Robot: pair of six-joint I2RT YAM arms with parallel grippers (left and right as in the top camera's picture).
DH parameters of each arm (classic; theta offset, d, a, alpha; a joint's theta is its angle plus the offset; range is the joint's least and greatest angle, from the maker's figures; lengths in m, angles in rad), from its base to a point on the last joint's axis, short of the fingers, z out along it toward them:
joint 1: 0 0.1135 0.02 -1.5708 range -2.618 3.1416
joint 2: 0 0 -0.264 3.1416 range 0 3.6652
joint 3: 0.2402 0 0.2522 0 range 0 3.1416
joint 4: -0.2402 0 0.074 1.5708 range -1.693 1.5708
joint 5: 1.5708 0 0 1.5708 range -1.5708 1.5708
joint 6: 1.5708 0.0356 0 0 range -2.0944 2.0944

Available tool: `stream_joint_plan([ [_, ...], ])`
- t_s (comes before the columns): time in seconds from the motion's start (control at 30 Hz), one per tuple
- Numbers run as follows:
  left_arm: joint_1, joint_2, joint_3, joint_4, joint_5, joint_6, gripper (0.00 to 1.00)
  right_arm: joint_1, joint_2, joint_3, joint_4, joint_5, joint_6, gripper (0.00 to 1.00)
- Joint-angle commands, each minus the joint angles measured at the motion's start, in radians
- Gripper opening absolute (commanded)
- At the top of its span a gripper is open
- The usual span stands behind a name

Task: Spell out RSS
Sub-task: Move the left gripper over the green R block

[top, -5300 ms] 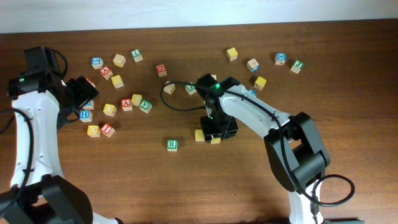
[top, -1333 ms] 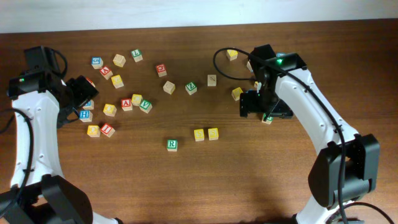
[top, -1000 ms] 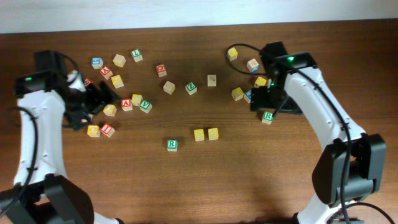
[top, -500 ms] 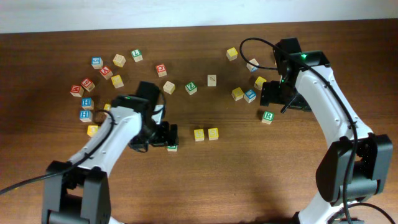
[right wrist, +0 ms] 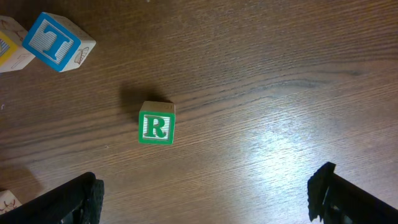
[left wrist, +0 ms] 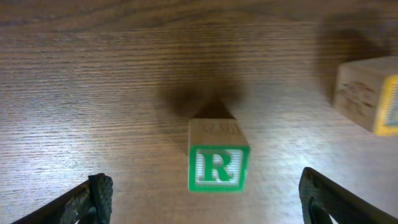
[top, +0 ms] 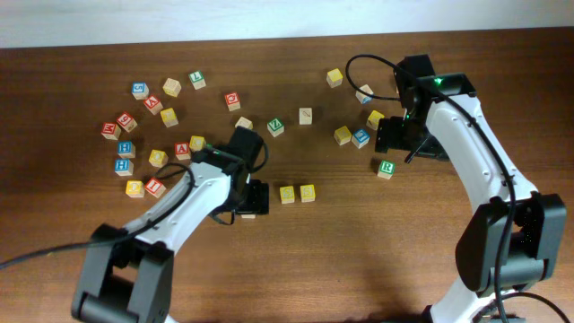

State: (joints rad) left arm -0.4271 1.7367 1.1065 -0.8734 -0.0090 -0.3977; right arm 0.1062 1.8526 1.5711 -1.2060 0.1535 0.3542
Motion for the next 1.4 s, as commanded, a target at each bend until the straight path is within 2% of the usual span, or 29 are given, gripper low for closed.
stream_joint_plan([
  [0.0,-0.003,0.06,-0.014,0.018,-0.043,-0.047,0.84,-0.002,0.002,-0.004,0.001,0.016,-0.006,0.98],
  [0.13,-0.003,0.088,-0.014,0.028,-0.04,-0.047,0.67,-0.002,0.002,-0.004,0.001,0.016,-0.006,0.98],
  [0.3,-0.003,0.089,-0.014,0.028,-0.04,-0.031,0.59,-0.002,0.002,-0.004,0.001,0.016,-0.006,0.98],
  [0.43,-0.003,0.089,-0.014,0.033,-0.04,-0.031,0.48,-0.002,0.002,-0.004,0.001,0.016,-0.006,0.98],
  [0.6,-0.003,0.089,-0.014,0.066,-0.04,-0.024,0.48,-0.002,0.002,-0.004,0.001,0.016,-0.006,0.98],
  [0.83,-0.003,0.089,-0.014,0.077,-0.035,-0.024,0.41,-0.002,0.002,-0.004,0.001,0.016,-0.006,0.98],
  [1.0,-0.003,0.089,-0.014,0.076,-0.031,-0.024,0.4,-0.002,0.002,-0.004,0.001,0.016,-0.006,0.98],
  [1.13,-0.003,0.089,-0.014,0.076,0.018,-0.024,0.37,-0.002,0.002,-0.004,0.001,0.016,-0.006,0.98],
  [1.37,-0.003,0.089,-0.026,0.072,0.016,0.003,0.38,-0.002,0.002,-0.004,0.001,0.016,-0.006,0.98],
])
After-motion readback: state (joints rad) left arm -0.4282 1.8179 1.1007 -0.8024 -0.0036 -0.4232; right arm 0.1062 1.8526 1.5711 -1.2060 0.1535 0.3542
